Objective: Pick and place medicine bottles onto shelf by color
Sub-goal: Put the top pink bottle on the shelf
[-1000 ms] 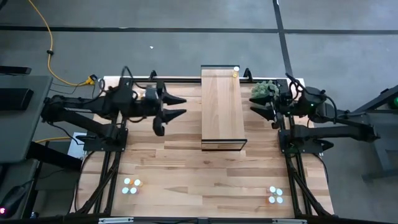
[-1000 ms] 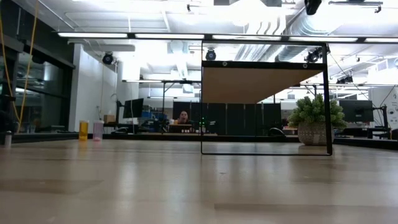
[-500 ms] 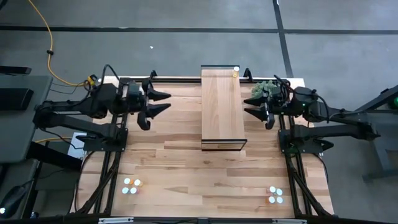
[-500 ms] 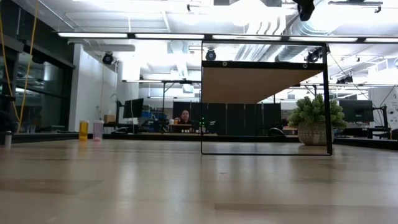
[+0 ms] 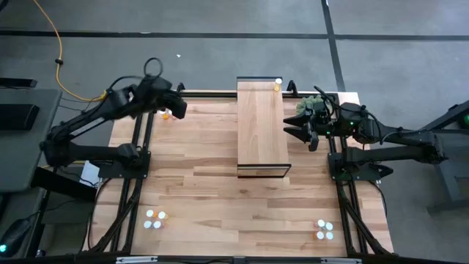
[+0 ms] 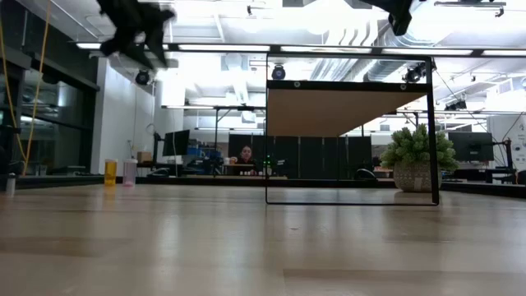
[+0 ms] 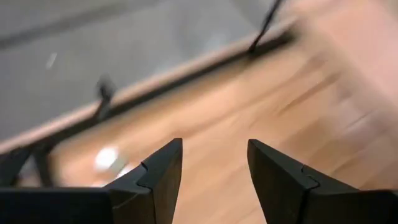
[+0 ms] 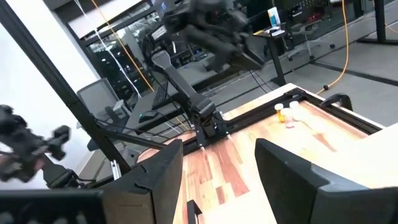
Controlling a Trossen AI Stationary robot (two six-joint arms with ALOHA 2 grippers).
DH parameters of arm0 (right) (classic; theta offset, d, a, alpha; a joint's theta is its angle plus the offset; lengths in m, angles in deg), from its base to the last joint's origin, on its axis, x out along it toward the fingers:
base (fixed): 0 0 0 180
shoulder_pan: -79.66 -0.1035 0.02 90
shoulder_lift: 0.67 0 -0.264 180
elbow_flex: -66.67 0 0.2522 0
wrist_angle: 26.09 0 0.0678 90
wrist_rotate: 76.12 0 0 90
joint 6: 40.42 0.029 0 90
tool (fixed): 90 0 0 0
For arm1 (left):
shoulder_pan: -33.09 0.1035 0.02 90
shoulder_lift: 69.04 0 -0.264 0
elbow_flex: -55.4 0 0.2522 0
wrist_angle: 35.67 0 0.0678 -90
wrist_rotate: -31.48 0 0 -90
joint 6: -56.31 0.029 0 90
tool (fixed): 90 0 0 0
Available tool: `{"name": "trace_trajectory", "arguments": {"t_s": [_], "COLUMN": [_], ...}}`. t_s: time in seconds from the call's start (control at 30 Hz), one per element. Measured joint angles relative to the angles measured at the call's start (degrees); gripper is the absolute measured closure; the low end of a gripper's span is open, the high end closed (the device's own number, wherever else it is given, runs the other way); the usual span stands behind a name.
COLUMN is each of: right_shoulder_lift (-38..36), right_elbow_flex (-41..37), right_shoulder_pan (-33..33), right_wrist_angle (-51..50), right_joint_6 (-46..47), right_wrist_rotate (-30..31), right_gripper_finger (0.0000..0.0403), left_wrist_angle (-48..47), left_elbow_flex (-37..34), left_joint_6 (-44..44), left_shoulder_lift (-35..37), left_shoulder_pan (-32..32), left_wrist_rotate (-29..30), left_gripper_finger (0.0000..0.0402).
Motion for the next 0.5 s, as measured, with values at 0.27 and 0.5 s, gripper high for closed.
{"name": "trace_trajectory", "arguments": {"t_s": [0.27, 0.5], "right_shoulder_lift": [1.3, 1.2], "right_elbow_flex": [0.0, 0.0], "right_shoulder_pan": [0.0, 0.0], "right_wrist_angle": [-0.1, -0.2], "right_joint_6": [0.0, 0.0], "right_wrist_rotate": [0.0, -0.3], "right_gripper_finger": [0.0210, 0.0210], "left_wrist_angle": [-5.9, -5.0], "left_elbow_flex": [-0.3, -0.3], "left_joint_6": [6.8, 8.0], "left_shoulder_lift": [-13.2, -17.2], "left_shoulder_pan": [8.3, 8.9], "left_wrist_rotate": [-2.9, -2.9], "left_gripper_finger": [0.0208, 0.0170]}}
